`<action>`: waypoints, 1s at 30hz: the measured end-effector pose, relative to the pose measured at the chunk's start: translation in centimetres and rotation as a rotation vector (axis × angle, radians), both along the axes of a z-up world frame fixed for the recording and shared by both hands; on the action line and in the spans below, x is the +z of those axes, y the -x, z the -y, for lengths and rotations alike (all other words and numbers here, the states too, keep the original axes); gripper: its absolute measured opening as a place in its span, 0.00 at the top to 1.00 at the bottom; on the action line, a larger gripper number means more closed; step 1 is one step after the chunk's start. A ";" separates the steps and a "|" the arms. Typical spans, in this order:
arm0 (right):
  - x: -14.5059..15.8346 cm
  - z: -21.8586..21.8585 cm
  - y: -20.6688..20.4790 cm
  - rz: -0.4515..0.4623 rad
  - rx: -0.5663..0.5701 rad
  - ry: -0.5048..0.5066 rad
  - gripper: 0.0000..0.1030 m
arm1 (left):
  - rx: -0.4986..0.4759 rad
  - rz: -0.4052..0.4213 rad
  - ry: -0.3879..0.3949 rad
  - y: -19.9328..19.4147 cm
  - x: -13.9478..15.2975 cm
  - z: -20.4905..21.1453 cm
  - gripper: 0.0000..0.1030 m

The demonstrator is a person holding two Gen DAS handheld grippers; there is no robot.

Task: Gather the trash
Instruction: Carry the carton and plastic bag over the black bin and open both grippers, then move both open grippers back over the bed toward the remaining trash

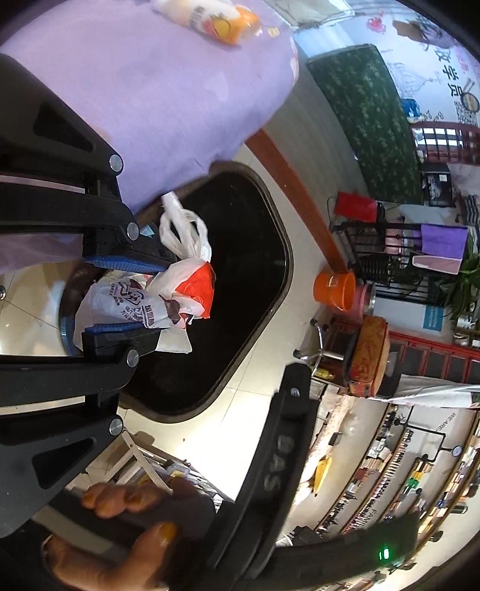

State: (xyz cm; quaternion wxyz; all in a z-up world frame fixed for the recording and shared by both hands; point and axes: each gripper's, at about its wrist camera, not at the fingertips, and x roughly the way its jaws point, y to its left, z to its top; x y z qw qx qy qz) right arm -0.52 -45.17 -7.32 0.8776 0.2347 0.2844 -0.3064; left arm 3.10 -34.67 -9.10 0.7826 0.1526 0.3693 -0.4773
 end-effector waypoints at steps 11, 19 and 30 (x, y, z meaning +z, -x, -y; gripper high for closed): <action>-0.1 2.5 1.5 0.002 -0.056 -0.016 0.17 | -0.071 0.003 0.032 1.2 -1.0 1.6 0.12; -0.9 2.7 1.3 -0.001 -0.046 -0.054 0.16 | -0.074 -0.015 0.032 2.1 -1.1 0.3 0.06; -0.7 1.6 -0.1 0.003 0.016 -0.051 0.13 | -0.002 0.014 0.049 2.2 0.4 -2.6 0.06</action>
